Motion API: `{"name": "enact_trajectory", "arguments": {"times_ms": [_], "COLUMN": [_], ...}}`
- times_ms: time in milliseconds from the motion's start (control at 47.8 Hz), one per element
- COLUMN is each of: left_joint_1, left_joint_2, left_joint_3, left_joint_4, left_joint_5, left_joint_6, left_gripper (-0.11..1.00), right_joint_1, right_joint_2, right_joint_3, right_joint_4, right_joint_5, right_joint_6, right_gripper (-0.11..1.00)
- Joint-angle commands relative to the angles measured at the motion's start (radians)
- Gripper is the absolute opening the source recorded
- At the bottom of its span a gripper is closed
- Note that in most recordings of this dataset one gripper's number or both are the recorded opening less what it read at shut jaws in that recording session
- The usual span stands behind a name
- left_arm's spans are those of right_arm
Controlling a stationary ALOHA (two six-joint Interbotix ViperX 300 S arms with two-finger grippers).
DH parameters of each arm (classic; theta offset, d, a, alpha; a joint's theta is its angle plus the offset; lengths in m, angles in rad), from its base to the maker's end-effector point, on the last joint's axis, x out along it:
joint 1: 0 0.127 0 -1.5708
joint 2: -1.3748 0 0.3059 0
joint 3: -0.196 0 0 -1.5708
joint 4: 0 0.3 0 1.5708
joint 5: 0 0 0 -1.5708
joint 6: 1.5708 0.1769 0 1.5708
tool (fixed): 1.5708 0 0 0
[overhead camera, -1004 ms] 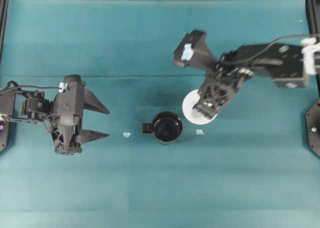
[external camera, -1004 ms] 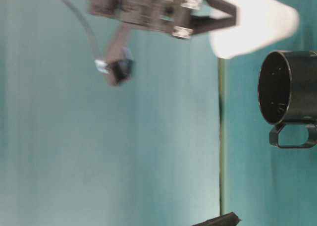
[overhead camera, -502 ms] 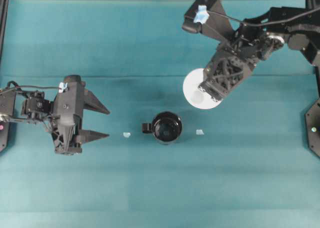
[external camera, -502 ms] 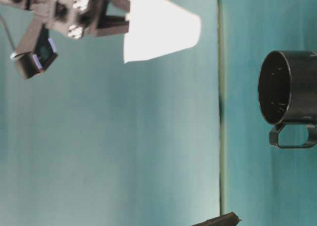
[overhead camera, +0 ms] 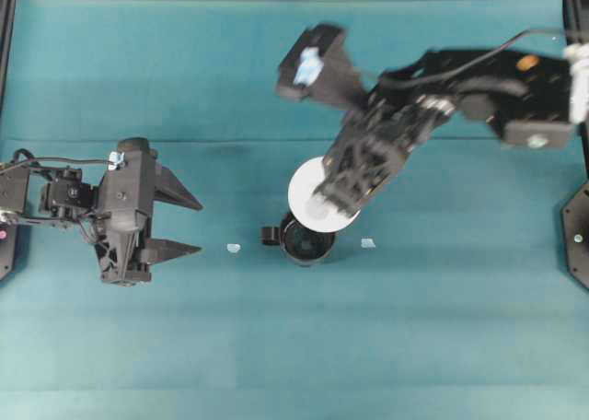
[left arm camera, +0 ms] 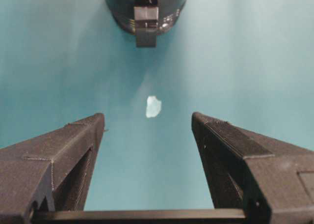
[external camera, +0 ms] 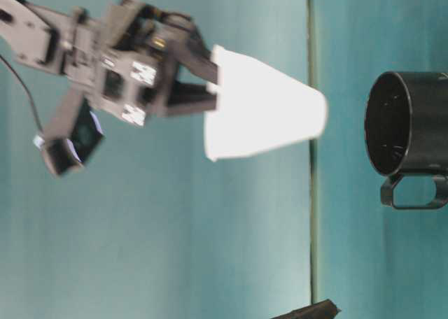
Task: Put the paper cup into the moved cup holder.
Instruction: 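Lower the paper cup into the black holder with the right gripper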
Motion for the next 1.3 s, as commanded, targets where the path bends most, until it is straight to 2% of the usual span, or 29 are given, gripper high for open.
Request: {"name": "enact_trajectory", "arguments": {"times_ms": [0, 314, 836, 1276], "left_joint_1": [-0.002, -0.002, -0.002, -0.002], "left_joint_2": [-0.008, -0.006, -0.005, -0.002], "left_joint_3": [-0.012, -0.014, -0.015, -0.02], "left_joint_4": [0.002, 0.002, 0.002, 0.002], "left_joint_5": [-0.005, -0.005, -0.005, -0.005], "left_joint_6": [-0.002, -0.002, -0.002, -0.002], "left_gripper": [0.76, 0.76, 0.76, 0.76], "right_joint_1": [0.011, 0.049, 0.04, 0.026], "right_joint_2": [0.014, 0.08, 0.086, 0.097], "right_joint_3": [-0.02, -0.014, 0.055, 0.049], "right_joint_4": [0.012, 0.031, 0.031, 0.031], "right_joint_5": [-0.031, -0.052, -0.12, -0.14], "right_joint_6": [0.009, 0.008, 0.005, 0.005], "right_gripper": [-0.08, -0.08, -0.08, -0.07]}}
